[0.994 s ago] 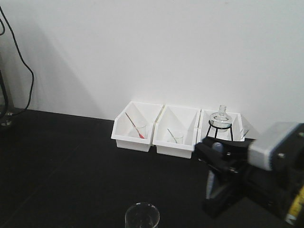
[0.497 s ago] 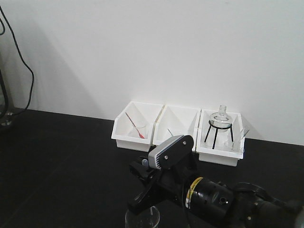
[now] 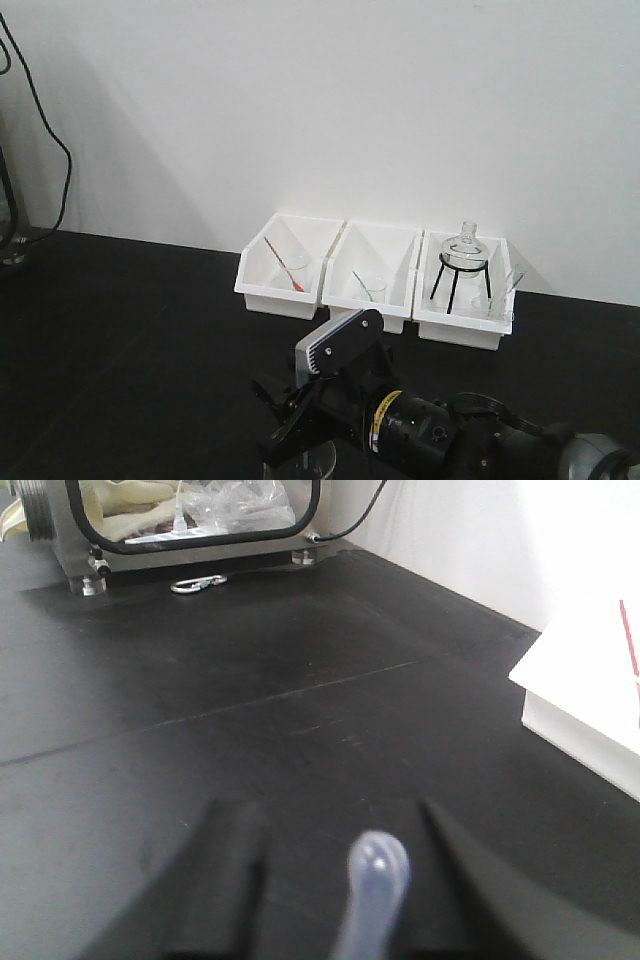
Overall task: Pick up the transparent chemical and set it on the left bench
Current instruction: 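Lower the pipette into the empty clear beaker with the right gripper, then open the right gripper and withdraw it from the beaker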
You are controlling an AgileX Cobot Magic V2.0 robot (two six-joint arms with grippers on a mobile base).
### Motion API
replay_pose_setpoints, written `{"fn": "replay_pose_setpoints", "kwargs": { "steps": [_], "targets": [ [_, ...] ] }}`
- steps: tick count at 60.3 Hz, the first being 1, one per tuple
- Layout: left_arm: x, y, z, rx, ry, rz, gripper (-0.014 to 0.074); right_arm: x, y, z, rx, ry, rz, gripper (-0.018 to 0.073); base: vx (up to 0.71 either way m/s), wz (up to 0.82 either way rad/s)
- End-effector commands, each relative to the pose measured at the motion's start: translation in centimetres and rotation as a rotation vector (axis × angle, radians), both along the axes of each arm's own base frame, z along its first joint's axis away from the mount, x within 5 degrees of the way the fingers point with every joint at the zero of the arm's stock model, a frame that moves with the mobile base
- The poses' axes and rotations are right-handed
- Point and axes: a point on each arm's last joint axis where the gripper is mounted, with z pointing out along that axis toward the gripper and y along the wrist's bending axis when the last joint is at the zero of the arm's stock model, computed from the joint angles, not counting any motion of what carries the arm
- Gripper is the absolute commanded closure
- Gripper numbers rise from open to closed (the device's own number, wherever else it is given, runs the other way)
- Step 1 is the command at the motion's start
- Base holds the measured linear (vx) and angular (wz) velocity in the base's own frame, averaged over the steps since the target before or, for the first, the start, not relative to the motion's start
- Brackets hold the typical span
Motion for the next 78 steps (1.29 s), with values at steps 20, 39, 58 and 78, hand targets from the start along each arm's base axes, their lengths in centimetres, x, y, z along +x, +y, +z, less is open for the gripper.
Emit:
{"fn": "replay_pose_setpoints", "kwargs": {
  "steps": [20,39,58,78],
  "targets": [
    [-0.1,0.0,0.3,-0.014,-0.081,-0.001,0.06,-3.5,-2.7,6.9,0.07,-0.086,-0.04,0.005,0.0,0.0],
    [-0.1,0.0,0.3,-0.014,-0.081,-0.001,0.06,-12.6,-9.3,9.1,0.067,-0.091,-0.11,0.005,0.0,0.0],
    [-0.1,0.0,0.3,-0.014,-0.081,-0.001,0.06,-16.1,-12.3,9.1,0.023,-0.062,-0.187,0.005,0.0,0.0],
    [-0.1,0.0,0.3,-0.014,-0.081,-0.001,0.06,-17.7,-15.7,9.6,0.0,0.023,-0.361,0.0128,0.0,0.0]
  ]
}}
